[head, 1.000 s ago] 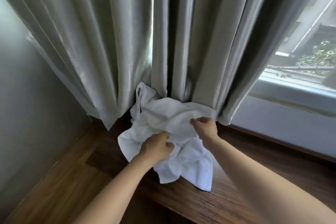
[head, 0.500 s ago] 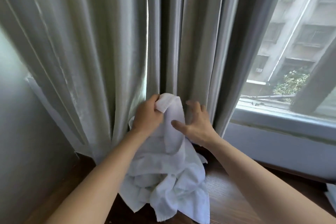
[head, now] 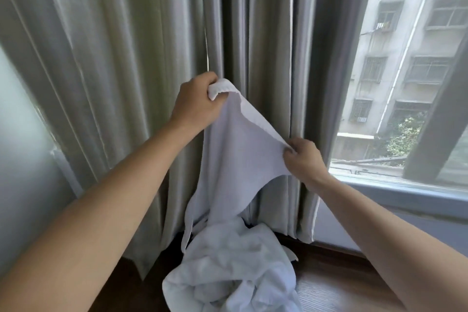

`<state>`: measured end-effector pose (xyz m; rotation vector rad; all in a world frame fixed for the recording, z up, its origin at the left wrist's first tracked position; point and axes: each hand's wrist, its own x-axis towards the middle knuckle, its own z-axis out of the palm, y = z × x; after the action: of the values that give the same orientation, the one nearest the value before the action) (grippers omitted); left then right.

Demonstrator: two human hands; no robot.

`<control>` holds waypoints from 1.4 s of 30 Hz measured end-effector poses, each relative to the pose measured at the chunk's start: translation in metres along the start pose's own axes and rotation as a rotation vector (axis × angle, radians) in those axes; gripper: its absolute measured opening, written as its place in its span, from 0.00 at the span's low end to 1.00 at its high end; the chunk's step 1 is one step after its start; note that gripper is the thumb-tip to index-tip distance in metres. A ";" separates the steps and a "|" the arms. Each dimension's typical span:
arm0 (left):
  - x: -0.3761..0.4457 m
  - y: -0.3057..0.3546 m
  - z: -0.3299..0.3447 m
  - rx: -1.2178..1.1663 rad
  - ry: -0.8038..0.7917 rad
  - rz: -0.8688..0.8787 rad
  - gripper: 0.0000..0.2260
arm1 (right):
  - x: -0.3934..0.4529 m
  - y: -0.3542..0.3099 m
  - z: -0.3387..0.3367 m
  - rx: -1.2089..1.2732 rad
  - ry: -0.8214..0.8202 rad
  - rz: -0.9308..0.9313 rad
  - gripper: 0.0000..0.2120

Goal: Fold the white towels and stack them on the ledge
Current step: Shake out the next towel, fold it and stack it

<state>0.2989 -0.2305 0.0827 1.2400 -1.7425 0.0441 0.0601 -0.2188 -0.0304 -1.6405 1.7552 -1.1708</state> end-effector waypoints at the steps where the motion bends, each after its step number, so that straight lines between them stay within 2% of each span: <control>1: 0.010 0.007 -0.006 -0.006 0.025 0.003 0.09 | 0.007 -0.010 -0.014 0.052 0.056 -0.029 0.08; 4: 0.038 0.028 -0.028 -0.056 0.064 -0.004 0.10 | 0.023 -0.038 -0.062 0.138 0.224 -0.128 0.11; 7: 0.059 0.054 -0.052 -0.156 0.036 -0.031 0.13 | 0.028 -0.060 -0.119 0.227 0.314 -0.187 0.11; 12: 0.070 0.111 -0.064 -0.217 -0.131 -0.051 0.13 | 0.030 -0.073 -0.208 0.474 0.315 -0.169 0.09; 15: 0.069 0.138 -0.056 -0.210 -0.258 -0.079 0.13 | 0.032 -0.068 -0.261 0.383 0.259 -0.151 0.02; 17: 0.068 0.147 -0.045 -0.229 -0.315 -0.129 0.14 | 0.028 -0.060 -0.292 0.275 0.237 -0.143 0.11; 20: 0.061 0.153 -0.023 -0.265 -0.367 -0.186 0.11 | 0.014 -0.044 -0.328 0.231 0.257 -0.147 0.06; 23: 0.054 0.159 0.001 -0.372 -0.403 -0.234 0.07 | 0.007 -0.029 -0.356 0.312 0.273 -0.120 0.00; 25: 0.052 0.166 0.016 -0.463 -0.429 -0.252 0.07 | 0.008 -0.021 -0.373 0.386 0.290 -0.070 0.07; 28: 0.050 0.178 0.042 -0.581 -0.459 -0.296 0.08 | 0.009 -0.009 -0.393 0.431 0.318 -0.028 0.04; 34: 0.045 0.193 0.090 -0.620 -0.497 -0.358 0.21 | 0.012 0.028 -0.418 0.394 0.340 0.025 0.04; 38: 0.042 0.207 0.115 -0.654 -0.373 -0.337 0.13 | 0.013 0.048 -0.425 0.393 0.363 0.044 0.11; 42: 0.041 0.221 0.129 -0.677 -0.340 -0.348 0.10 | 0.015 0.063 -0.432 0.414 0.407 0.046 0.08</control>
<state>0.0472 -0.2191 0.1448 1.0446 -1.5841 -0.9307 -0.3260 -0.1227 0.1489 -1.1703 1.6128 -1.8003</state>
